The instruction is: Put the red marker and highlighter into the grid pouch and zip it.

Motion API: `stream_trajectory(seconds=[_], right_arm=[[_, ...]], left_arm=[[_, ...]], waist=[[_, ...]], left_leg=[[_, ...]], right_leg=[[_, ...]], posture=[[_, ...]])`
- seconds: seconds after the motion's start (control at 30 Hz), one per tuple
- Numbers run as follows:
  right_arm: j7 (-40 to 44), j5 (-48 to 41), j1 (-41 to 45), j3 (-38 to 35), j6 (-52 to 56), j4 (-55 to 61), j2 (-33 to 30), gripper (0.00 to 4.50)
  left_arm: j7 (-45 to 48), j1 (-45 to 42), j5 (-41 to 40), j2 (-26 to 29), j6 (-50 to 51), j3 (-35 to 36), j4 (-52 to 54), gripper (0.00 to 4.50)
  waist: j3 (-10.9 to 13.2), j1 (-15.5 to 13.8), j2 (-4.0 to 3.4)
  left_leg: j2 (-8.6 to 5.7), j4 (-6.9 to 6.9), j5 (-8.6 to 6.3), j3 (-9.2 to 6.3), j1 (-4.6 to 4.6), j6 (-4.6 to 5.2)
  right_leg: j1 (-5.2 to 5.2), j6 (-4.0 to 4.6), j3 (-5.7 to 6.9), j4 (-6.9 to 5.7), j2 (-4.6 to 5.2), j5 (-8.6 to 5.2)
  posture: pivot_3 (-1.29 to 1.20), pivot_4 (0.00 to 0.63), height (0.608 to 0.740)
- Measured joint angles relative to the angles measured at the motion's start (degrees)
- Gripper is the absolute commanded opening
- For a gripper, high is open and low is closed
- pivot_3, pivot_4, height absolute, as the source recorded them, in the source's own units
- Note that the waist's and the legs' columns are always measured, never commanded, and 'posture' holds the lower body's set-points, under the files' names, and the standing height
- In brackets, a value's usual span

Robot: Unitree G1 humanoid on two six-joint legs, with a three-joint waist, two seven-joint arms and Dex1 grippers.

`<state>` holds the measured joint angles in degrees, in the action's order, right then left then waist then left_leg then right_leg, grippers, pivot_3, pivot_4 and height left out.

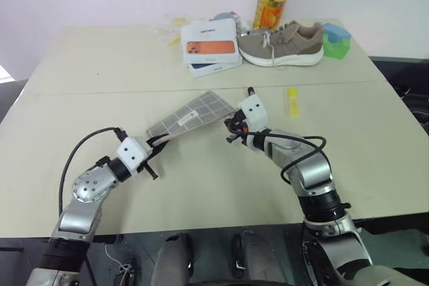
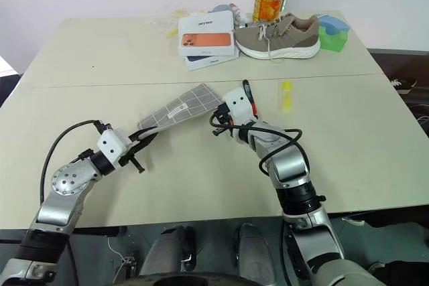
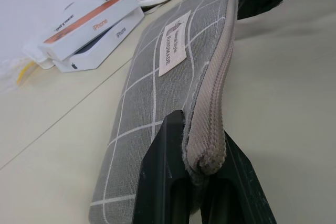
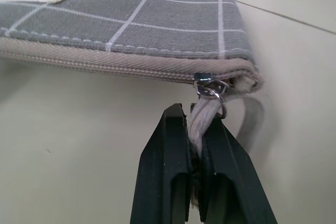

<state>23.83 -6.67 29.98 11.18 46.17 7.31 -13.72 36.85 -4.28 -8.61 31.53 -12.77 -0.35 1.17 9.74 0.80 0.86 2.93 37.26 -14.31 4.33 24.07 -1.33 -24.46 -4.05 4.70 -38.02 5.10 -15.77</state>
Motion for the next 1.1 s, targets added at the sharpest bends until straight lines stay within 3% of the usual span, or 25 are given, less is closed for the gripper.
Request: stream_trajectory(seconds=[0.17,0.57,1.1], right_arm=[[3.5,2.1,1.1,6.8,-1.2,1.9,-3.1,0.04],[11.4,2.0,4.0,16.4,-1.7,9.0,-3.5,0.04],[17.7,4.4,6.5,20.0,-6.7,8.6,-4.6,0.04]], left_arm=[[-2.0,-0.6,2.0,-3.0,2.4,-1.2,0.5,0.0],[-8.7,-4.7,6.2,-12.5,12.2,-5.7,4.4,0.0],[-15.0,-9.1,8.7,-19.0,16.3,-5.7,2.3,0.0]], waist=[[0.0,0.0,0.0],[0.0,-0.1,0.04],[0.0,-0.1,0.05]], left_leg=[[-0.01,0.02,0.0,-0.01,0.0,0.0],[-0.02,0.14,0.0,-0.09,0.05,0.01],[-0.03,0.19,0.0,-0.11,0.05,0.01]], right_leg=[[0.0,0.0,0.0,0.0,0.0,0.0],[0.03,-0.01,0.01,-0.02,-0.05,0.0],[0.06,0.0,0.01,-0.02,-0.06,0.01]], posture=[[0.0,0.15,0.724],[0.0,0.15,0.724],[0.0,0.15,0.724]])
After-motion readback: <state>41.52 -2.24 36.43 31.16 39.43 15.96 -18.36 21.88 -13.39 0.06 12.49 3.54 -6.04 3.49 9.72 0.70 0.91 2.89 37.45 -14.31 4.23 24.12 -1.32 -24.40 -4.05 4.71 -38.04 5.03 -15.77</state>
